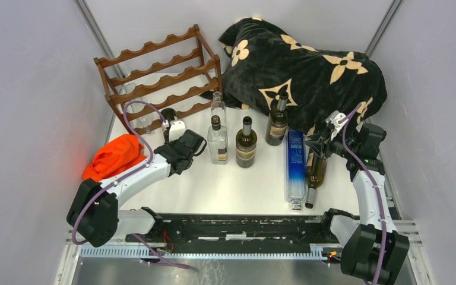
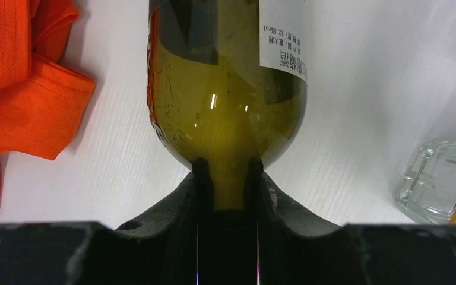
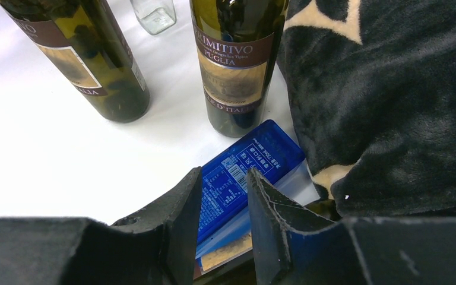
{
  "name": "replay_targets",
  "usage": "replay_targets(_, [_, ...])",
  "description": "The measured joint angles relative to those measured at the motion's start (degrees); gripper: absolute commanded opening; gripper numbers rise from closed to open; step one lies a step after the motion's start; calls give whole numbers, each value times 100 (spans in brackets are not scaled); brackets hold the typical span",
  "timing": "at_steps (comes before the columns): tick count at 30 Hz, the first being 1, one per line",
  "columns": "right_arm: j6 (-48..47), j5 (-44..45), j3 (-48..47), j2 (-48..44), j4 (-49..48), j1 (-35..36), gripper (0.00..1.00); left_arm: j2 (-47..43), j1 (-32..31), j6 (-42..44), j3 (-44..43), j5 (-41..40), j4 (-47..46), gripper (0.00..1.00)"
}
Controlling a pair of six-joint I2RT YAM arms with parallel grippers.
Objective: Put the wine bottle on the wine rack
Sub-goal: Place the wine bottle in the wine rack.
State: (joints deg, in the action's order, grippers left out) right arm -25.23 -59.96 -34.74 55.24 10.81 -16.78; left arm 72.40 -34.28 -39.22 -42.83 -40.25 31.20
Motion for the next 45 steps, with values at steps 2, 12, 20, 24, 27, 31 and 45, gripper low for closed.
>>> replay_targets(2, [-13,0,0,0,2,0,40,35,20,9,-46,0,2,2])
replay_targets(12, [-59,0,0,0,46,0,40,146,160,142,-192,-234,-61,2])
replay_targets(20, [-63,0,0,0,48,0,40,243,157,203,-208,-378,-37,2])
replay_targets(24, [-72,0,0,0,48,0,40,422,160,203,-227,-494,-129,2])
replay_targets(27, [-79,0,0,0,50,0,40,568,160,205,-258,-597,-188,2])
replay_targets(31, [-81,0,0,0,52,0,40,789,179,214,-337,-697,-308,2])
replay_targets(45, [-120,0,0,0,76,0,40,1300,472,317,-533,-767,-671,2])
